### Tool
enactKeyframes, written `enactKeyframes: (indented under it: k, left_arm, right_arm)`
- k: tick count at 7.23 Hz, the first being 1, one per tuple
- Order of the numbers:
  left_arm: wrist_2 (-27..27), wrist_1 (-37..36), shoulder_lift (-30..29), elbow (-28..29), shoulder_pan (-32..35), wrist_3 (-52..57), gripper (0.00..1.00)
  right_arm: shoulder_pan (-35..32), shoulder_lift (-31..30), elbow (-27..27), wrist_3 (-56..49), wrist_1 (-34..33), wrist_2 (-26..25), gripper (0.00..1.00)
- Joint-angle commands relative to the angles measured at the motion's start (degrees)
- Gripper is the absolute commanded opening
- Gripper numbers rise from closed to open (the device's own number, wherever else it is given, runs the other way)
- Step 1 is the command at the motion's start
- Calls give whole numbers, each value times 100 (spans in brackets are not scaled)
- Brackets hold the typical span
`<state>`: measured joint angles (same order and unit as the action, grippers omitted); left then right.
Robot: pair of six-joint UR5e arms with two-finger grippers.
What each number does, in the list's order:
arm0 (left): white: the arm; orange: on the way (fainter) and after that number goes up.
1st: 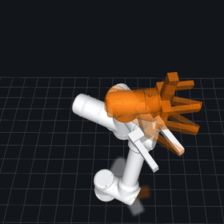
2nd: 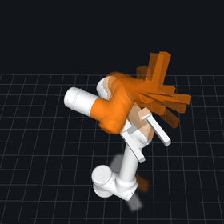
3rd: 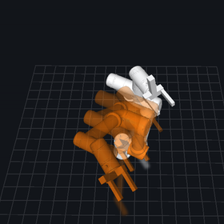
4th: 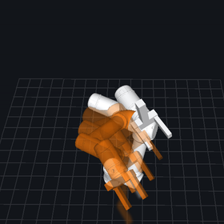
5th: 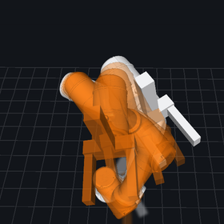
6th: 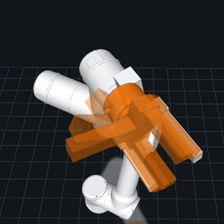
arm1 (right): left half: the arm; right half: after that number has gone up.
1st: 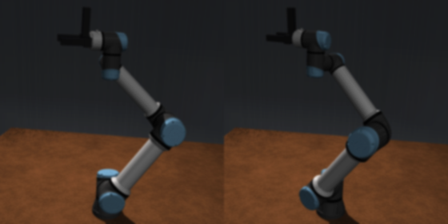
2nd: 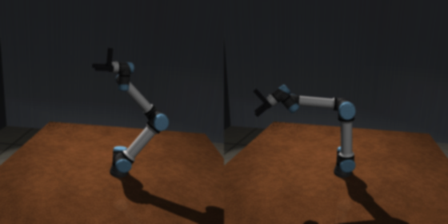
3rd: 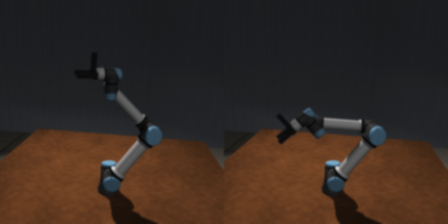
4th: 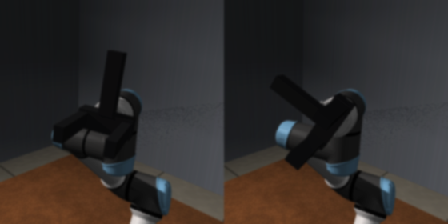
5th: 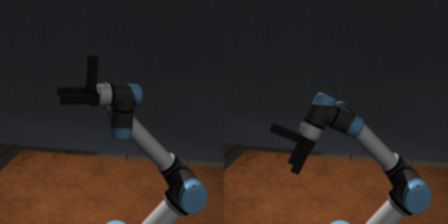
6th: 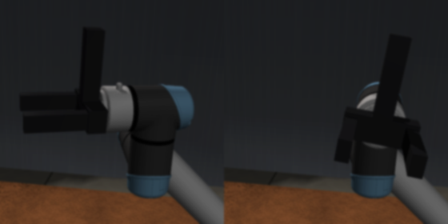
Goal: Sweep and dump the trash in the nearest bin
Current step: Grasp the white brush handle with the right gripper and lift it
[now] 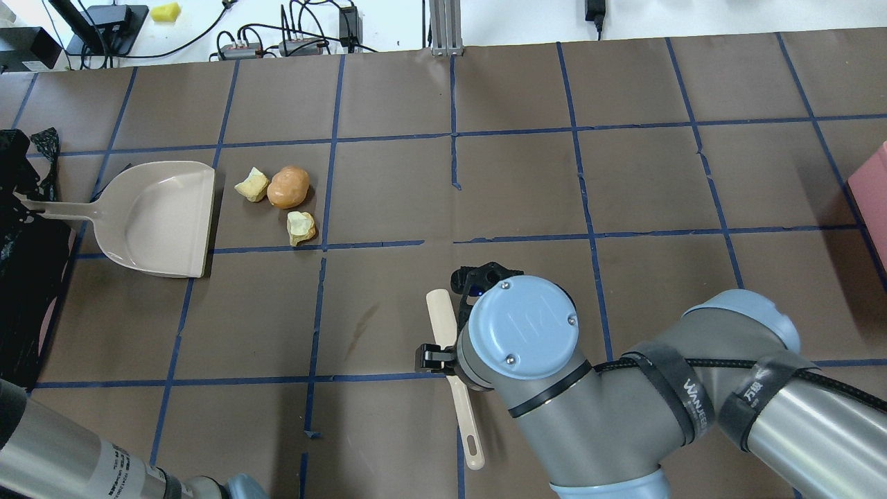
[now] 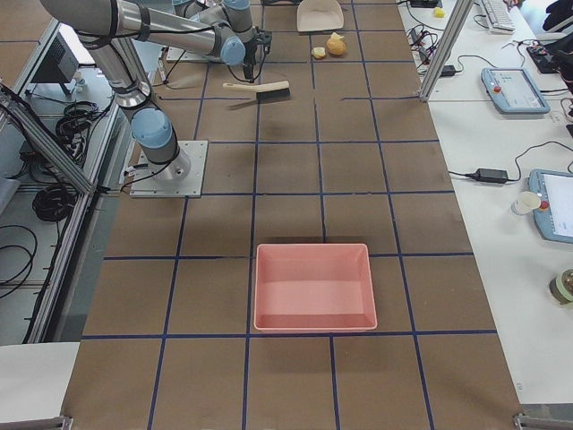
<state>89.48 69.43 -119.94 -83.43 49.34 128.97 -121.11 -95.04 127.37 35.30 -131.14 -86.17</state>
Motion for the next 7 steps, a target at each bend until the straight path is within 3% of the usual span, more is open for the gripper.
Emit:
enactKeyframes:
  k: [1, 2, 4, 7]
  left_arm:
    - [-27, -148, -4, -59, 32, 155, 2]
    - [-27, -131, 14, 11, 276, 6, 2]
    - [-18, -140, 23, -32, 428, -92, 2]
    - [-18, -140, -30, 2, 427, -670, 2]
  right_arm:
    - [-358, 47, 103, 423, -140, -119, 97]
    - [-595, 73, 130, 443, -245, -389, 98]
    - [-650, 65, 559, 461, -883, -454, 99]
    - [-842, 213, 639, 461, -983, -523, 99]
